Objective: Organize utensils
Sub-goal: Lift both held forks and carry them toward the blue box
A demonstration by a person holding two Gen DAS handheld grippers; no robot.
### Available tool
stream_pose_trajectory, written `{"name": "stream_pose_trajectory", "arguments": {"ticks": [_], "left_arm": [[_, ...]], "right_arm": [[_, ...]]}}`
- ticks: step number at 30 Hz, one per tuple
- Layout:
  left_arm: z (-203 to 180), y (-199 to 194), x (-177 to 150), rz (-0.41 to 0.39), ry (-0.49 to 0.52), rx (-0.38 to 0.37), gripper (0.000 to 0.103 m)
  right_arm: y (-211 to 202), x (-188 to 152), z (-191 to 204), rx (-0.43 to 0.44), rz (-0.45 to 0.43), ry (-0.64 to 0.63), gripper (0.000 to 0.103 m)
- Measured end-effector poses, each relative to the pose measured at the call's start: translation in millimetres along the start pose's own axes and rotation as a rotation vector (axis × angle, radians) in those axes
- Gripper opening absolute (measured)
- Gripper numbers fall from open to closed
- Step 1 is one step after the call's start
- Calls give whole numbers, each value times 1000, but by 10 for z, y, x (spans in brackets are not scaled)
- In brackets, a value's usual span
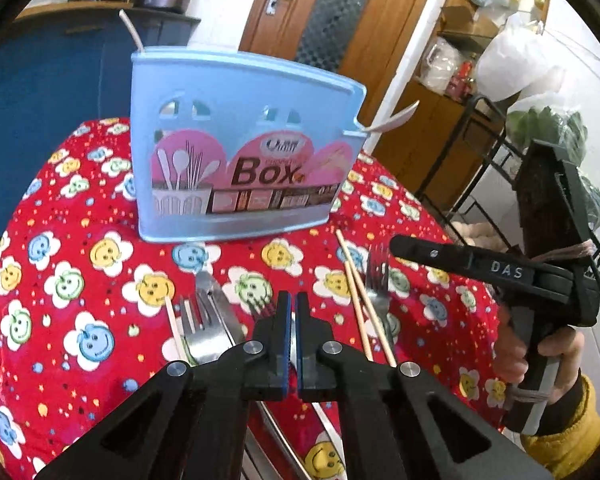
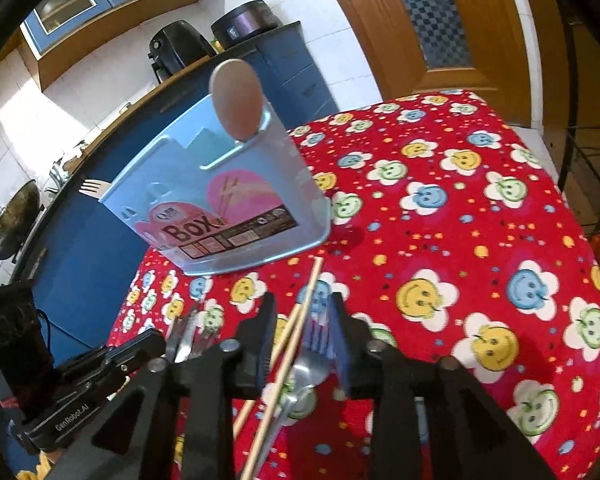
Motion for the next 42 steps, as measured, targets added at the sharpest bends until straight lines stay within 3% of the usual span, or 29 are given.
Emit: {"name": "stream_pose_trajectory", "arguments": {"ticks": [7, 15, 21, 31, 36, 40, 42], "left_arm": [[17, 101, -119, 68, 0, 18, 3], [-18, 90, -243, 148, -47, -44, 7], [-35, 162, -323, 193, -55, -32, 12], [-36, 341, -235, 173, -111, -53, 14], [-17, 420, -169, 161, -136, -54, 14], [-16, 468, -123, 155, -135, -47, 14], [-12, 479, -112, 153, -133, -47, 13]], "right_arm": [[14, -91, -173, -29, 17, 14, 34], [157, -142, -208, 17, 53, 30, 35], [218, -110, -221, 56, 50, 56, 35], [244, -108, -215, 113, 39, 79, 37], [229, -121, -225, 124, 35, 82, 28], [215, -123, -228, 139, 24, 82, 12], [199, -121, -209, 143, 16, 71, 8]]}}
Point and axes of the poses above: each gripper's, at about its wrist camera, not at the fingertips, and y roughly the way its jaws point, z to its left, x to its top, the point moved 6 cm from there along y, roughly the way its jaws point, and after that the axes turned 6 degrees about x, right-handed, at the moved point
